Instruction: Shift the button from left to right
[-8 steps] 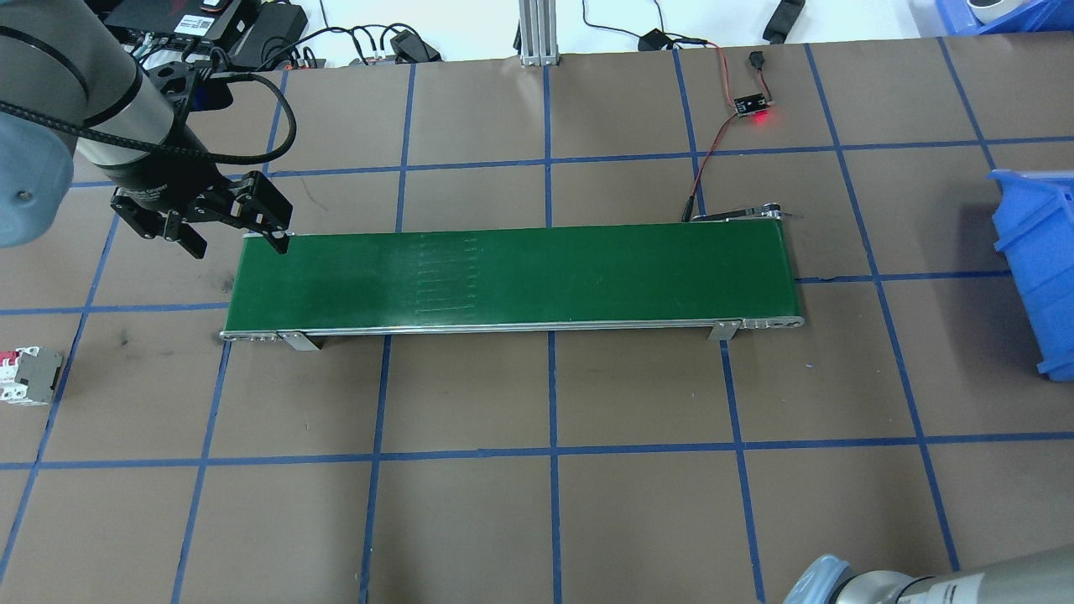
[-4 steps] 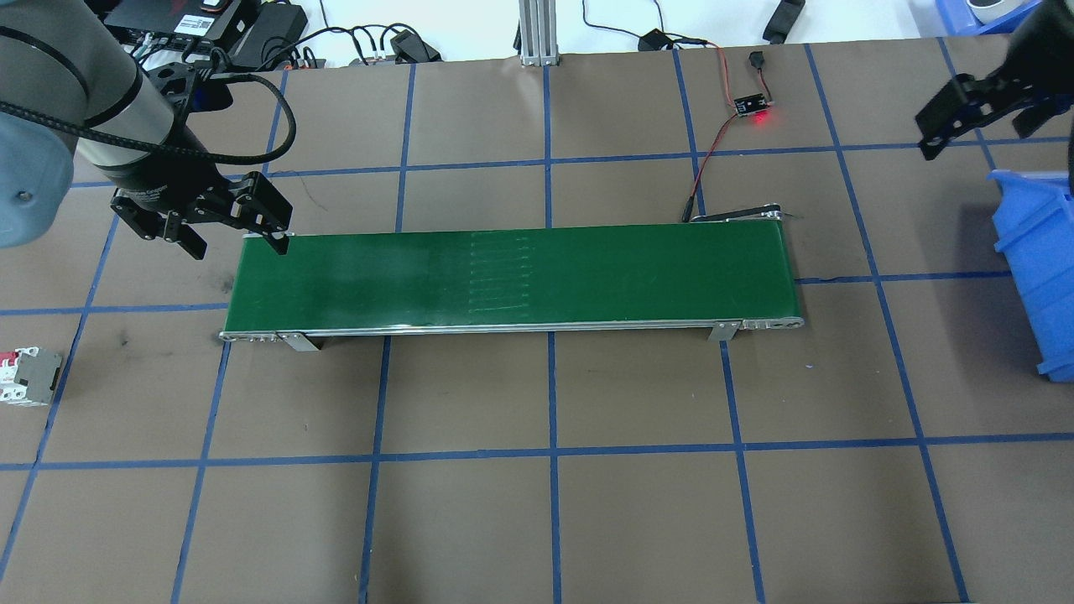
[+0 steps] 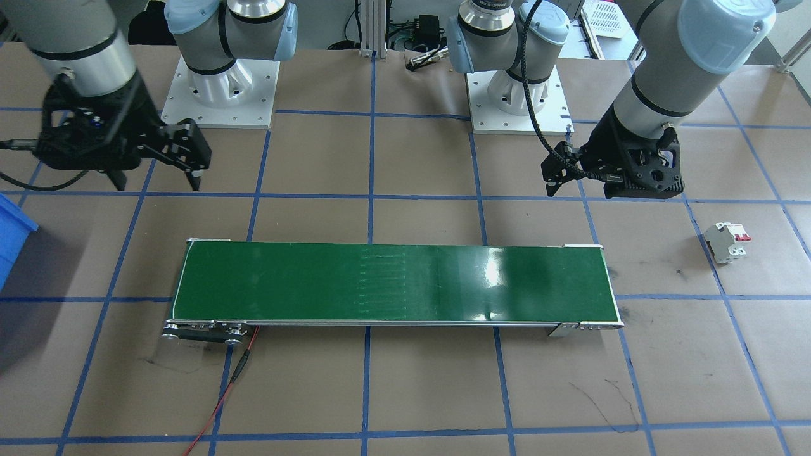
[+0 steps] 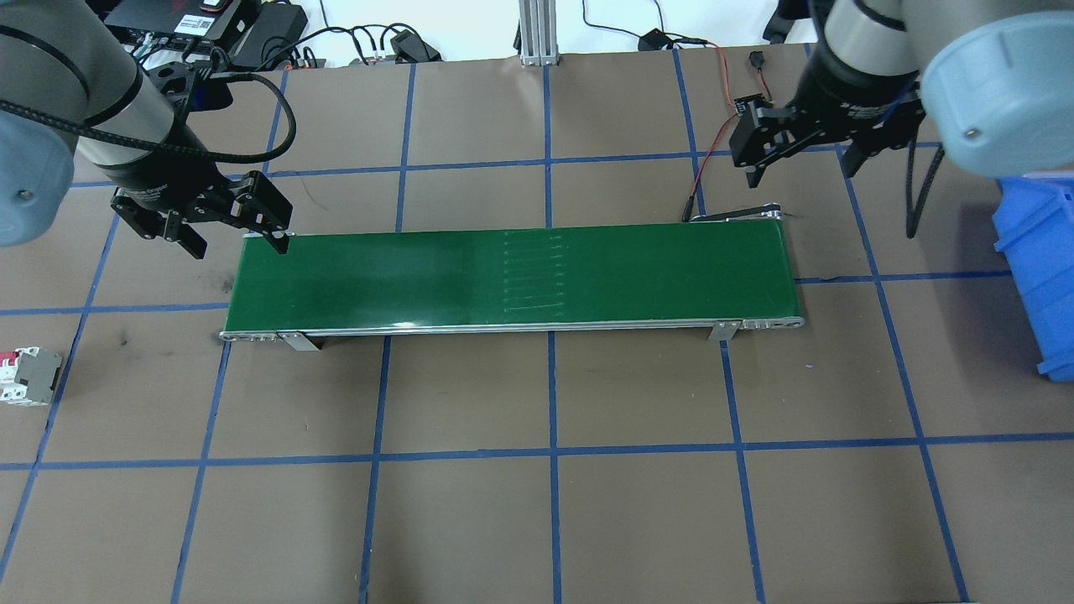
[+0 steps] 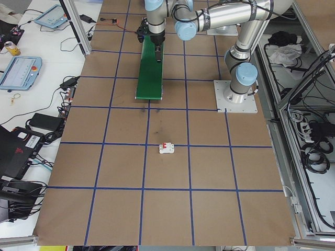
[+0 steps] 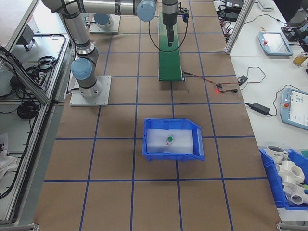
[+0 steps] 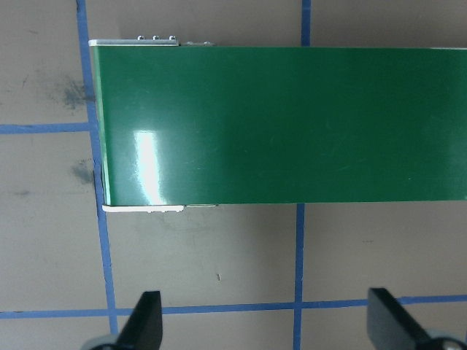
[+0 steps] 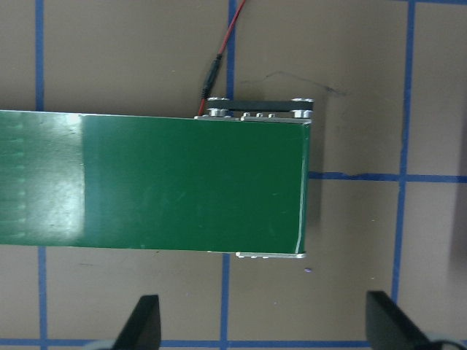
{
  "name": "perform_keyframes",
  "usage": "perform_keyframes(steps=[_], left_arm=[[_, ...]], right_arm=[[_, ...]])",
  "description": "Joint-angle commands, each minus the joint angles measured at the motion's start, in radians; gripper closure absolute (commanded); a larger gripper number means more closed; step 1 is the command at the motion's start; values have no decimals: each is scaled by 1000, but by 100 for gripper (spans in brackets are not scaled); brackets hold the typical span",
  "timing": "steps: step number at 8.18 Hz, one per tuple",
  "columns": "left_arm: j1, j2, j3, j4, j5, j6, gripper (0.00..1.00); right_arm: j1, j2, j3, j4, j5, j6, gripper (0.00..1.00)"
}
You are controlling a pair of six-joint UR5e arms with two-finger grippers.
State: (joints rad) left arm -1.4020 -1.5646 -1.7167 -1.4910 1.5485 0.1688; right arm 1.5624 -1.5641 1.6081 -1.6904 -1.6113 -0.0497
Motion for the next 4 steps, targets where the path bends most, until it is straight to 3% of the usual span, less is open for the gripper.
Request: perform_keyframes(steps=[1,4], left_arm=[[0,0,0,0,1,0,0],[0,0,0,0,-1,0,0]], right_arm=[[79,18,4,0,-1,87,0],[79,18,3,-2,-5,77,0]])
